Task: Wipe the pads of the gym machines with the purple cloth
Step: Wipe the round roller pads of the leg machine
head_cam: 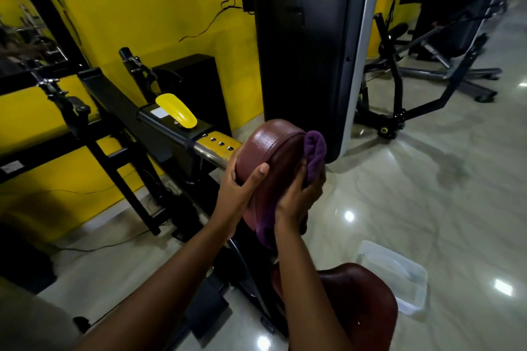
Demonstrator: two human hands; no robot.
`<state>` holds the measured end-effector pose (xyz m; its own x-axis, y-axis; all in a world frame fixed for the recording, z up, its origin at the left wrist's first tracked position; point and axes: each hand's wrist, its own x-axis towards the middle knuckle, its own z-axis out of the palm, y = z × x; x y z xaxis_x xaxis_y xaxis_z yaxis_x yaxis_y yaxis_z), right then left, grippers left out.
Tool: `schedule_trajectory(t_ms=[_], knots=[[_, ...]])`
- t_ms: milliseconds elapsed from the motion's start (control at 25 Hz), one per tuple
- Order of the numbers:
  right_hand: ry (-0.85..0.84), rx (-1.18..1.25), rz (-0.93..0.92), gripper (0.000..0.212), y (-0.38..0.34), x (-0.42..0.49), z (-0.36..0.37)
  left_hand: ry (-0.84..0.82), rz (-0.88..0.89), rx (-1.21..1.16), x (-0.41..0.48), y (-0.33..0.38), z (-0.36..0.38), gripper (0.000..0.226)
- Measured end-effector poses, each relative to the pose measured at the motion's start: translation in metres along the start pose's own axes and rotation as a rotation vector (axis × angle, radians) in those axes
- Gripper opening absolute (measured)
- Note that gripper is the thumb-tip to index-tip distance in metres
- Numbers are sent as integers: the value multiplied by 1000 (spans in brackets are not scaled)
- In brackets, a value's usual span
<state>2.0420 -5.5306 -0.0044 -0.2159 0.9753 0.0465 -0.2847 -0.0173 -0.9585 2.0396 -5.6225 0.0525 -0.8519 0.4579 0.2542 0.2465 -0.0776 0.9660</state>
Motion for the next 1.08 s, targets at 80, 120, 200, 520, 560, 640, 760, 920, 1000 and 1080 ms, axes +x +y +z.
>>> schedule_trajectory(t_ms=[80, 120, 200, 520, 560, 640, 760, 920, 1000, 1080], knots=[[-28, -18, 149, 70, 22, 15, -8, -12, -13, -12, 2, -4, -1, 75], [-65, -40, 224, 68, 30, 17, -13, -15, -19, -7, 1, -4, -1, 77], [-139, -38, 284, 49, 40, 17, -25, -16, -36, -13, -3, -3, -2, 84], [-552, -541, 87, 41, 51, 22, -113, 230, -311, -65, -97, -53, 3, 34], [-615, -614, 63, 42, 49, 25, -127, 244, -389, -46, -112, -63, 7, 34], [-758, -781, 0, 42, 48, 32, -153, 268, -545, 6, -139, -85, 18, 34], [-1020, -992, -73, 46, 50, 48, -200, 235, -723, 54, -185, -107, 53, 34], [-1281, -1153, -247, 50, 69, 67, -250, 318, -819, 55, -222, -123, 97, 24], [-1337, -1219, -388, 50, 83, 73, -268, 379, -867, 59, -239, -133, 113, 19], [-1419, -1240, -464, 49, 97, 71, -283, 472, -945, 47, -261, -145, 126, 18]])
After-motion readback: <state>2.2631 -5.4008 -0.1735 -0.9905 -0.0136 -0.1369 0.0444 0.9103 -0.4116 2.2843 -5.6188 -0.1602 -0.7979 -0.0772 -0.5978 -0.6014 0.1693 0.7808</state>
